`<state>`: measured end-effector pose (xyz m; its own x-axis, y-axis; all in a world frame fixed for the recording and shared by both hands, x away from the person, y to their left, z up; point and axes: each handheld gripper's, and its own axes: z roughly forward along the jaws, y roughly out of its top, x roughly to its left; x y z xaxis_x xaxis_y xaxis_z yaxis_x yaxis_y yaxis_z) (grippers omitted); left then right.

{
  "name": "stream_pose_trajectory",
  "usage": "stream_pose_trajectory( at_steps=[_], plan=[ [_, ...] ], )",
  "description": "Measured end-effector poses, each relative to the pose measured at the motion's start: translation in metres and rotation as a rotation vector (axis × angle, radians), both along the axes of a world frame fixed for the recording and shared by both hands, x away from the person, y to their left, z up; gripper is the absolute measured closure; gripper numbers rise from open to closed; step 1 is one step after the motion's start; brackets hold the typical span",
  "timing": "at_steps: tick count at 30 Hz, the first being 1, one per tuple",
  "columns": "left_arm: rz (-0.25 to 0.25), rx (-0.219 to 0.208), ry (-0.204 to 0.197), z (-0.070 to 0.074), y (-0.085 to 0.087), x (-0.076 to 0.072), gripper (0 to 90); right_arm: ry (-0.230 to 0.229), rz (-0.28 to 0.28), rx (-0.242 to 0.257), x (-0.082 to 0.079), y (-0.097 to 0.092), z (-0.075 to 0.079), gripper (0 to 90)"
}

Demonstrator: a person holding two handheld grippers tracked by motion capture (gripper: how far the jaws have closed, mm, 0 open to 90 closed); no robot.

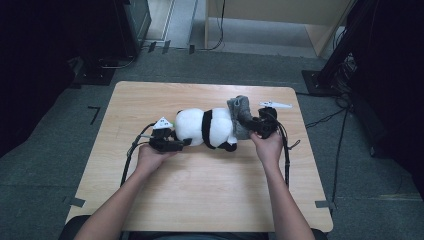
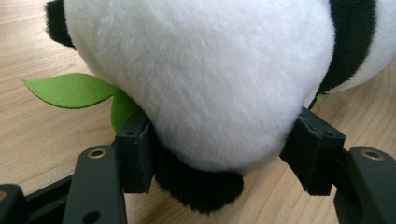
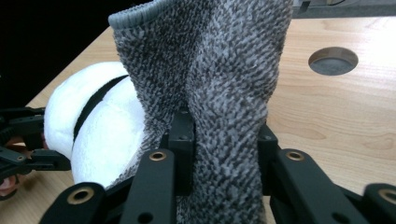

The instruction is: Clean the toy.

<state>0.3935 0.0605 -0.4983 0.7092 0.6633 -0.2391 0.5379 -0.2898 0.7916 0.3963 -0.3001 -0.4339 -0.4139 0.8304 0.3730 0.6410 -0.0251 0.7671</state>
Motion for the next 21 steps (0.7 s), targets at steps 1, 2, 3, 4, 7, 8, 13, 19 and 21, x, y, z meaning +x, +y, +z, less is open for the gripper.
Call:
stream_pose_trajectory(
  at_steps=[1,2,3,4,7,8,13,19,21],
  plan=[
    [0.0,0.001,-0.002,0.0,0.0,0.0,34.4,0.005,0.0,0.01,0.001,-0.001,-0.001,69.2],
    [0.0,0.002,-0.002,0.0,0.0,0.0,34.4,0.012,-0.001,0.018,0.001,-0.002,-0.002,68.9],
    [0.0,0.002,-0.002,0.0,0.0,0.0,34.4,0.014,-0.001,0.019,0.001,-0.002,-0.004,68.9],
    [0.0,0.002,-0.003,0.0,0.0,0.0,34.3,0.014,-0.001,0.017,0.002,-0.002,-0.005,69.2],
    [-0.001,0.002,-0.004,0.0,-0.001,0.0,34.2,0.012,-0.001,0.0,0.002,-0.001,-0.008,70.6],
    [-0.001,0.002,-0.004,0.0,-0.001,0.0,34.2,0.009,-0.001,-0.003,0.002,0.0,-0.009,70.8],
    [-0.002,0.002,-0.005,0.001,-0.001,0.0,34.1,0.006,-0.003,-0.012,0.002,0.0,-0.013,71.3],
    [-0.001,0.001,-0.004,0.001,-0.001,0.0,34.0,0.02,-0.015,-0.034,0.002,0.0,-0.019,71.5],
    [0.0,0.001,-0.003,0.001,-0.001,0.0,33.9,0.027,-0.017,-0.038,0.003,0.0,-0.021,71.7]
  ],
)
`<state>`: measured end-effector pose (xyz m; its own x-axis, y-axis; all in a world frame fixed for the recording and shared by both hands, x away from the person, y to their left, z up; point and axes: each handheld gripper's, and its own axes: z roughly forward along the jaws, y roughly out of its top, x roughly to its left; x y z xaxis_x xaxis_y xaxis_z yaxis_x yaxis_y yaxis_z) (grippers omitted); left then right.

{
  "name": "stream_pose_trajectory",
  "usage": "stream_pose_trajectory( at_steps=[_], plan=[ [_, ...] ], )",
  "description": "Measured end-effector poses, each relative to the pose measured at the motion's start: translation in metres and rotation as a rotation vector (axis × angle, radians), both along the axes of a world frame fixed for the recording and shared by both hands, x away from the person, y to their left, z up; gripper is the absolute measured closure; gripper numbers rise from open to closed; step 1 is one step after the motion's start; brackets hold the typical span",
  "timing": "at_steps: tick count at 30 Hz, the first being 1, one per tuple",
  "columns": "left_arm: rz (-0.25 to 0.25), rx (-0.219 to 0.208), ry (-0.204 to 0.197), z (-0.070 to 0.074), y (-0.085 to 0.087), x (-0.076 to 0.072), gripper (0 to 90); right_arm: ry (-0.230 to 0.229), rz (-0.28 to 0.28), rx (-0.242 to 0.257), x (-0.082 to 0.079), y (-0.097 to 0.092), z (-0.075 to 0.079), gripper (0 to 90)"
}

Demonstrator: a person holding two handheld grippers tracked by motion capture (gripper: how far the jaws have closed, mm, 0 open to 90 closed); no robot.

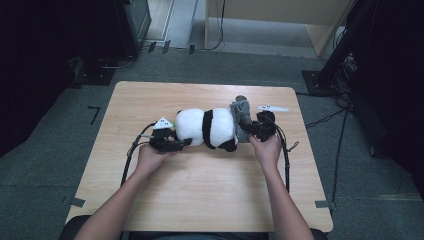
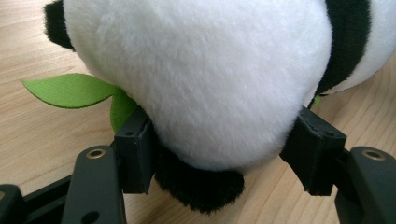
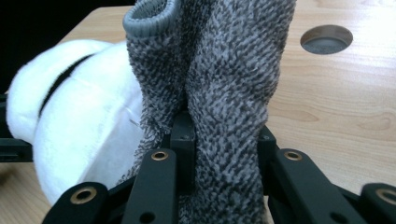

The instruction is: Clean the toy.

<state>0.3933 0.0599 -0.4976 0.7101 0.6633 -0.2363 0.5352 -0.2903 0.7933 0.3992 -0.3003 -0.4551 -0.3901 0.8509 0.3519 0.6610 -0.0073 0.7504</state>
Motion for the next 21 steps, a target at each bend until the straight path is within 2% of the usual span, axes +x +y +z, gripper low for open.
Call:
stream_pose_trajectory(
  at_steps=[4,9,11,17,19,21],
  plan=[
    [0.002,0.0,0.002,0.0,0.001,0.0,33.9,0.021,-0.009,-0.014,0.001,0.0,-0.006,71.9],
    [0.003,-0.001,0.005,0.0,0.001,0.001,34.0,0.064,-0.011,0.019,0.002,-0.002,-0.017,72.4],
    [0.003,-0.001,0.005,0.0,0.002,0.001,34.0,0.077,-0.008,0.012,0.003,-0.001,-0.019,72.4],
    [0.005,0.001,0.008,0.0,0.002,0.001,34.0,0.067,0.002,-0.013,0.003,0.001,-0.022,71.2],
    [0.005,0.002,0.008,0.0,0.002,0.001,34.1,0.062,0.01,-0.008,0.002,0.0,-0.022,69.9],
    [0.007,0.0,0.007,0.0,0.002,0.001,34.1,0.068,0.002,0.006,0.002,0.001,-0.024,72.3]
  ],
)
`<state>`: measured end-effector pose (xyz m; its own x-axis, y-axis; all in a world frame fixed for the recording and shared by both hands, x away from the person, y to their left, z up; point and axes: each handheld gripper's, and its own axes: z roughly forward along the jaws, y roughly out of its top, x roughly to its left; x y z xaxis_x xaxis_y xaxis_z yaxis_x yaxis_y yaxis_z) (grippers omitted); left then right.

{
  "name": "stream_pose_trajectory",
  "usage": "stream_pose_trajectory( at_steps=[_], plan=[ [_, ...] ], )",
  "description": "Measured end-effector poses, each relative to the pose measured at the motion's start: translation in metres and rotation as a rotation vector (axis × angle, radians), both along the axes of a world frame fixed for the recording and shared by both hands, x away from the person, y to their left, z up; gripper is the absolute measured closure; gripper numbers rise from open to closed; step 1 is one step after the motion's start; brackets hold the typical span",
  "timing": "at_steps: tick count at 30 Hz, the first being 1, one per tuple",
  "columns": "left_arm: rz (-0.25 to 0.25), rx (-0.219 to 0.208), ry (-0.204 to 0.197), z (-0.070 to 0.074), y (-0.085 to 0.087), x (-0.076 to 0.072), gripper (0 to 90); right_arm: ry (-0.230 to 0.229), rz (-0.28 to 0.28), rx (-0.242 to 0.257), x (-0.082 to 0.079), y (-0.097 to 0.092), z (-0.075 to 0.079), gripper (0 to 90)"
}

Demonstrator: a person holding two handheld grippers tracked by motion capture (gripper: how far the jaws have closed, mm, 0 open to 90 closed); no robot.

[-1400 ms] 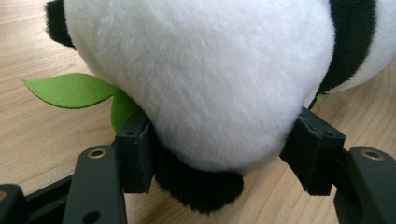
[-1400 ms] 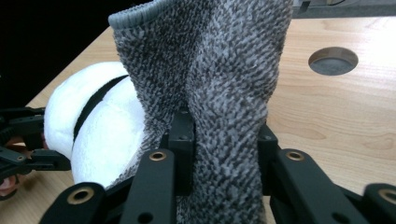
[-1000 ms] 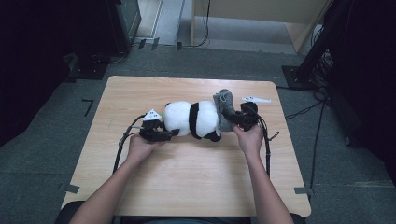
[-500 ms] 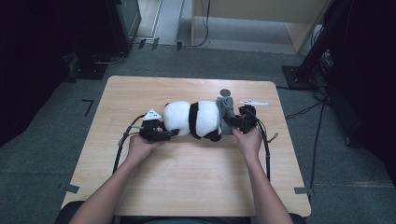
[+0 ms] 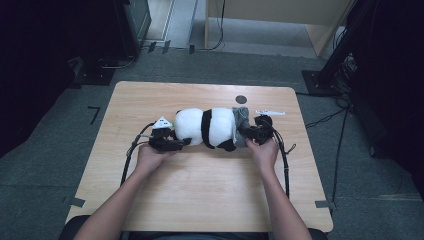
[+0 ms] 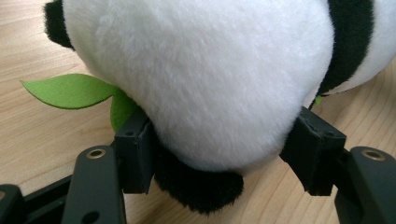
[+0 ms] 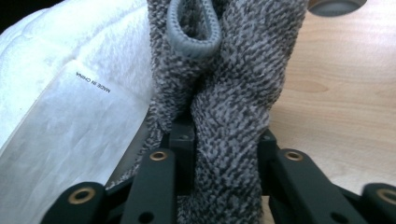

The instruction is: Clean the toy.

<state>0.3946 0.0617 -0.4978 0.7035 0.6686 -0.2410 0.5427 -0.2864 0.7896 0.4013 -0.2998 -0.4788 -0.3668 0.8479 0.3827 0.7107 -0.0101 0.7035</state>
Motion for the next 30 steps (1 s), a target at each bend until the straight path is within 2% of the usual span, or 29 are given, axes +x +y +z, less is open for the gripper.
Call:
stream_pose_trajectory(
  at_steps=[4,5,7,9,10,12,14,15,17,19,21,24,27,30],
  plan=[
    [-0.001,0.0,0.0,0.0,0.0,0.0,34.1,-0.001,0.0,-0.011,-0.001,0.002,-0.004,75.2],
    [-0.002,0.002,-0.001,0.0,0.0,0.0,34.1,0.027,-0.006,-0.008,-0.001,0.004,-0.009,76.4],
    [-0.001,0.001,0.0,0.0,0.0,0.0,34.2,0.023,-0.011,0.014,-0.002,0.003,-0.013,76.7],
    [0.0,-0.001,-0.002,0.0,0.0,0.0,34.6,0.047,-0.019,0.06,-0.001,0.001,-0.018,76.6],
    [0.001,0.0,-0.003,0.0,0.0,0.0,34.7,0.06,-0.015,0.061,0.0,0.0,-0.02,76.3],
    [0.011,0.004,0.0,0.001,-0.001,-0.001,34.8,0.08,-0.007,0.007,0.002,0.002,-0.024,76.2],
    [0.012,0.008,-0.002,0.002,-0.002,-0.001,34.9,0.086,-0.006,-0.072,0.003,0.005,-0.024,76.2],
    [0.011,0.009,-0.003,0.002,-0.002,-0.001,35.1,0.084,-0.007,-0.087,0.002,0.005,-0.022,76.3],
    [0.009,0.007,0.002,0.002,0.0,-0.001,35.7,0.061,-0.019,-0.082,0.002,0.001,-0.016,76.3],
    [0.011,0.005,-0.005,0.002,0.0,-0.001,38.1,0.018,-0.036,-0.075,-0.001,-0.006,-0.006,76.3],
    [0.009,0.013,-0.018,0.003,-0.001,-0.003,41.2,-0.02,-0.055,-0.048,-0.005,-0.012,0.005,76.3],
    [0.006,0.011,-0.017,0.005,0.0,-0.005,48.5,-0.094,-0.063,0.01,-0.012,-0.019,0.027,76.3],
    [-0.001,0.004,-0.027,0.008,0.0,-0.007,53.2,-0.151,-0.039,0.037,-0.019,-0.017,0.047,76.3],
    [-0.019,-0.005,-0.024,0.01,0.0,-0.01,55.1,-0.194,0.009,0.044,-0.024,-0.007,0.066,76.3]
  ],
)
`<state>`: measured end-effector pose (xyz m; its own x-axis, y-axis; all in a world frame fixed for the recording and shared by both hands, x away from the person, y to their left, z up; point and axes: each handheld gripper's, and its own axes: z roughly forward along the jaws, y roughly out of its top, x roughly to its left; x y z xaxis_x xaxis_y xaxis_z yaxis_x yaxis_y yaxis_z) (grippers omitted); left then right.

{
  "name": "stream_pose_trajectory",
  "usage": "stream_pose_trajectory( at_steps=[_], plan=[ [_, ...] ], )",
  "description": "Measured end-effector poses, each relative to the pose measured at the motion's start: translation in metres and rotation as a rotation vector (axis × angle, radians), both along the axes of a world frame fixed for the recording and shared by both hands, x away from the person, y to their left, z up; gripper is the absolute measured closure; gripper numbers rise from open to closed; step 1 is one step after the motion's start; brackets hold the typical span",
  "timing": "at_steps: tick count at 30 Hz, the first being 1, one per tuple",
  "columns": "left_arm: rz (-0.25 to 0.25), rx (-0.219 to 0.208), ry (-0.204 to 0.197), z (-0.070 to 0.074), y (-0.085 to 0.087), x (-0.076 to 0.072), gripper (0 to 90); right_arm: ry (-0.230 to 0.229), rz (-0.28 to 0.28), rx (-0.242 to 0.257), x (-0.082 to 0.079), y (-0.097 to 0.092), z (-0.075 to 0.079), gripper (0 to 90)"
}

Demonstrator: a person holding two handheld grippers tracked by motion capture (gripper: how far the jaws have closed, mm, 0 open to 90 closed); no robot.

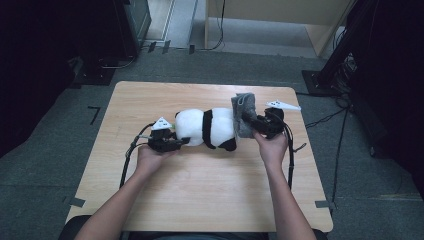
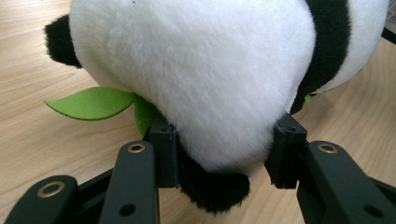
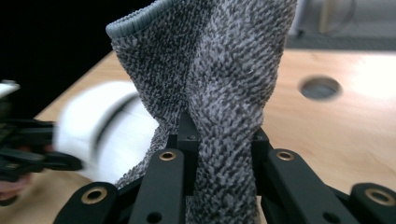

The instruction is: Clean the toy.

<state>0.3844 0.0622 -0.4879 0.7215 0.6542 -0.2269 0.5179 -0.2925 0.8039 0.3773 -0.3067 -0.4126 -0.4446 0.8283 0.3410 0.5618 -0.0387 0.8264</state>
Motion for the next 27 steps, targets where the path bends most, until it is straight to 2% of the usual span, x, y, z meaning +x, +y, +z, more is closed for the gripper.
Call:
stream_pose_trajectory(
  at_steps=[3,5,7,11,14,16,20,25,27],
  plan=[
    [-0.021,-0.007,0.007,0.002,0.0,-0.007,55.1,-0.039,0.051,-0.008,-0.005,0.014,0.014,76.2],
    [-0.039,-0.012,0.016,0.003,0.0,-0.012,54.9,-0.044,0.092,-0.019,-0.006,0.024,0.02,76.1],
    [-0.051,-0.01,0.02,0.002,-0.001,-0.017,53.3,-0.048,0.116,-0.054,-0.006,0.031,0.02,76.0],
    [-0.059,0.011,0.004,0.001,-0.001,-0.021,46.4,0.008,0.134,-0.119,0.002,0.039,0.008,76.1],
    [-0.075,0.017,-0.015,0.001,0.0,-0.021,35.6,0.03,0.134,-0.095,0.008,0.034,0.001,76.1],
    [-0.087,0.025,-0.034,0.002,0.001,-0.023,31.3,0.034,0.133,-0.1,0.011,0.032,-0.001,76.1],
    [-0.098,0.042,-0.062,0.005,0.008,-0.024,31.9,0.048,0.128,-0.096,0.016,0.029,-0.005,76.1],
    [-0.135,0.005,-0.094,0.011,0.017,-0.021,33.0,0.069,0.14,-0.089,0.025,0.028,-0.007,76.0],
    [-0.145,0.015,-0.116,0.011,0.02,-0.02,32.9,0.097,0.144,-0.069,0.029,0.025,-0.008,75.9]
  ],
)
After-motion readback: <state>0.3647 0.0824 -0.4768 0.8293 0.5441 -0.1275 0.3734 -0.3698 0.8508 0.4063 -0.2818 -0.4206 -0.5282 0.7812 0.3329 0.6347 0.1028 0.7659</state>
